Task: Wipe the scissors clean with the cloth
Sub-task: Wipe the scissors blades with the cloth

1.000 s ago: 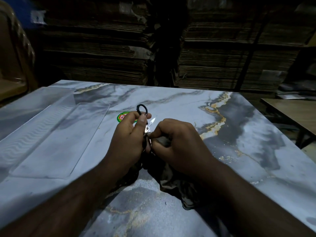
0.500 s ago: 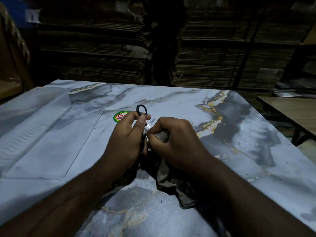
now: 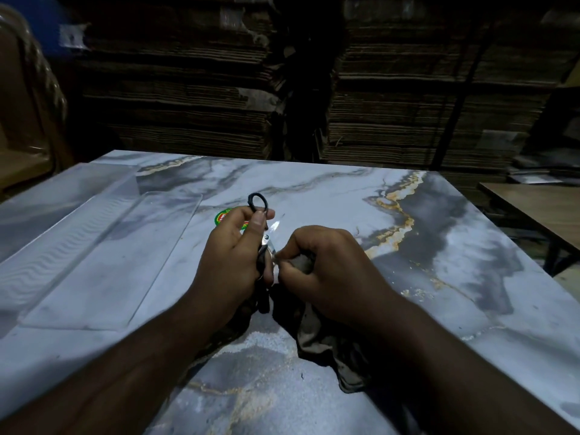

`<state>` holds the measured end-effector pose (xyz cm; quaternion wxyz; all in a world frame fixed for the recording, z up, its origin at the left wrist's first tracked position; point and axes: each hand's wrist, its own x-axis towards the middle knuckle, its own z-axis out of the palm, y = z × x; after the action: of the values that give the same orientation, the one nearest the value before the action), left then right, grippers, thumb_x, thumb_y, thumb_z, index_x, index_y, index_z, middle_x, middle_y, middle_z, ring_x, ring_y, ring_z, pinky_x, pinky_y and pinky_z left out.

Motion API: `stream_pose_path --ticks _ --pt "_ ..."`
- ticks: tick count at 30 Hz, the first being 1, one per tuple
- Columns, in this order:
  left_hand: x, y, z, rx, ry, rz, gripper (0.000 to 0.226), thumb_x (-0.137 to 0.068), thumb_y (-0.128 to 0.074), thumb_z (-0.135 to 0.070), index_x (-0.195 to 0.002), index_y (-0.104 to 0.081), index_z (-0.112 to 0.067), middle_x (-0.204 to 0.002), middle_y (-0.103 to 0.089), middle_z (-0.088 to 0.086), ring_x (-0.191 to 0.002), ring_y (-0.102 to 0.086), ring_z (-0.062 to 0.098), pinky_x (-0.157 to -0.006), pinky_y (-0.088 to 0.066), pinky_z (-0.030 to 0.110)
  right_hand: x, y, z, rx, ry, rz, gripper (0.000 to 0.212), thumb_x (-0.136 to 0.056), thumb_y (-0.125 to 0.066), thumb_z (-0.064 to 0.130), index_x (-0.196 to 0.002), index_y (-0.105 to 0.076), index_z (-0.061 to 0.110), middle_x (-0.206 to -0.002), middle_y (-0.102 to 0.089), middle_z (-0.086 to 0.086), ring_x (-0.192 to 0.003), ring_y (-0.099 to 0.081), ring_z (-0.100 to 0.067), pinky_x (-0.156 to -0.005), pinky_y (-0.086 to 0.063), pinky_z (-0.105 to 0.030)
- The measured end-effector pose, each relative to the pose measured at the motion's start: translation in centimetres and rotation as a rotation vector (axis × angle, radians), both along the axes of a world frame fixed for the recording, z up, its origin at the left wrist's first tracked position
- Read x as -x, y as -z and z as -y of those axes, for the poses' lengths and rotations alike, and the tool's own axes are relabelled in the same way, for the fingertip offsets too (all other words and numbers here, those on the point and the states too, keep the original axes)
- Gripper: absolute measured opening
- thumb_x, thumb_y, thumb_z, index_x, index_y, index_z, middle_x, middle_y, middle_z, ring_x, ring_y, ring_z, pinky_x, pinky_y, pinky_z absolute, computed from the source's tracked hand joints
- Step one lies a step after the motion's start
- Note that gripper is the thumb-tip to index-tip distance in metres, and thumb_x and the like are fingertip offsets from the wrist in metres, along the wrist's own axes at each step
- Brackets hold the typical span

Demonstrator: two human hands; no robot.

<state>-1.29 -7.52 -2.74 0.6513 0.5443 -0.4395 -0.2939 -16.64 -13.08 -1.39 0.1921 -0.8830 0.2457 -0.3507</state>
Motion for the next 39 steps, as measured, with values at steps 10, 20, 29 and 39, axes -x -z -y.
stream_pose_path --ticks 10,20,29,39 --pt "0.2 0.0 -0.1 0.015 0.041 0.007 0.021 -0.109 -0.048 -0.027 -0.110 -0.067 -0.017 -0.046 -0.054 0.007 -0.038 -0.049 0.017 -0.041 -0.041 0.025 -0.1 -0.2 0.1 0.031 0.008 0.024 0.008 -0.082 -0.066 0.027 -0.078 -0.069 0.021 -0.078 -0.066 0.008 -0.073 -0.063 -0.013 -0.065 -0.053 -0.039" --pt "0.5 0.2 -0.1 0.002 0.087 -0.007 0.022 -0.109 -0.048 -0.029 -0.108 -0.068 -0.019 -0.043 -0.050 0.008 -0.035 -0.045 0.018 -0.040 -0.037 0.023 0.0 -0.1 0.0 0.066 0.046 0.052 0.007 -0.081 -0.065 0.027 -0.080 -0.069 0.021 -0.080 -0.067 0.007 -0.076 -0.064 -0.014 -0.068 -0.053 -0.039" --pt "-1.3 -0.6 0.0 0.046 -0.036 -0.130 0.029 -0.111 -0.043 -0.032 -0.112 -0.066 -0.014 -0.041 -0.049 0.008 -0.027 -0.028 0.012 -0.033 -0.024 0.015 0.6 0.0 0.1 0.090 0.072 -0.087 0.011 -0.078 -0.068 0.031 -0.085 -0.076 0.026 -0.088 -0.076 0.009 -0.084 -0.071 -0.013 -0.069 -0.056 -0.037" --pt "0.0 -0.5 -0.2 -0.001 0.122 -0.130 0.027 -0.109 -0.048 -0.030 -0.105 -0.069 -0.014 -0.045 -0.050 0.013 -0.030 -0.041 0.019 -0.039 -0.034 0.022 -0.1 0.1 0.0 0.131 0.032 0.174 0.006 -0.089 -0.077 0.019 -0.095 -0.079 0.017 -0.088 -0.075 0.004 -0.081 -0.070 -0.012 -0.071 -0.054 -0.035"
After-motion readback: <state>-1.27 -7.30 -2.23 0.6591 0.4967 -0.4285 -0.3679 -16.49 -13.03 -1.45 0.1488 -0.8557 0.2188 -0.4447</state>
